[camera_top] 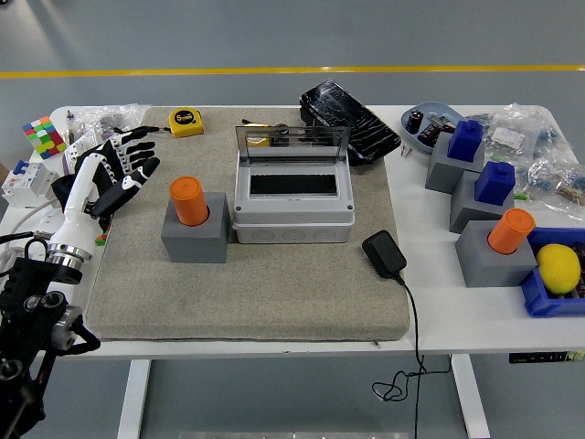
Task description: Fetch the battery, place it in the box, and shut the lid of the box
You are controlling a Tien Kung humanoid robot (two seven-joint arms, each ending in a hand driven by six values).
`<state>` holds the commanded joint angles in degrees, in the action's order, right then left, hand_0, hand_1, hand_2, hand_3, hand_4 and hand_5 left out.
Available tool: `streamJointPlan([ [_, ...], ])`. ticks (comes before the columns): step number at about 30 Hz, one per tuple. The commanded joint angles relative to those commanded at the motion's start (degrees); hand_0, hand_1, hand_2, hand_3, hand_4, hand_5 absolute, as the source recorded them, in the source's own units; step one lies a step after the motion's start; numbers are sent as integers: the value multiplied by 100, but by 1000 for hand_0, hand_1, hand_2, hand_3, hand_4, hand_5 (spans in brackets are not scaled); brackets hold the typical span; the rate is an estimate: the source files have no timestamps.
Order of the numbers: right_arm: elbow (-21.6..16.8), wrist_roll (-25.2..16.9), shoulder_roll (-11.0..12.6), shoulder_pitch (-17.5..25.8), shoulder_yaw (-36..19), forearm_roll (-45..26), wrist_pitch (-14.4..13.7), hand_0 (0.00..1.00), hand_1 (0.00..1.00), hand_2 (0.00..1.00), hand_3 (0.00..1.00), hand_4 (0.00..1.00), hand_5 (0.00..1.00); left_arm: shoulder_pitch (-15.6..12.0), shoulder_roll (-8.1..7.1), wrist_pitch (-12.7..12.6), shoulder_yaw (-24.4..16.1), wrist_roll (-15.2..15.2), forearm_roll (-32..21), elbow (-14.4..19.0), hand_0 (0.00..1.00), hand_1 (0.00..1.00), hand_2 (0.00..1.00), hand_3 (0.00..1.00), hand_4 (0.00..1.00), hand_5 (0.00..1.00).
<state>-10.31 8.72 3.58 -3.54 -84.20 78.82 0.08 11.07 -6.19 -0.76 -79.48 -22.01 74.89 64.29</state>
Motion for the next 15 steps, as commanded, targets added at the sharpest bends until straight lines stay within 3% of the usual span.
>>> streamJointPlan([
  [15, 0, -17, -4, -19, 54, -46, 0, 650, 648, 675, 587, 998, 564, 241, 146, -136, 346, -135, 454, -510, 754, 745, 743, 778, 998, 390],
])
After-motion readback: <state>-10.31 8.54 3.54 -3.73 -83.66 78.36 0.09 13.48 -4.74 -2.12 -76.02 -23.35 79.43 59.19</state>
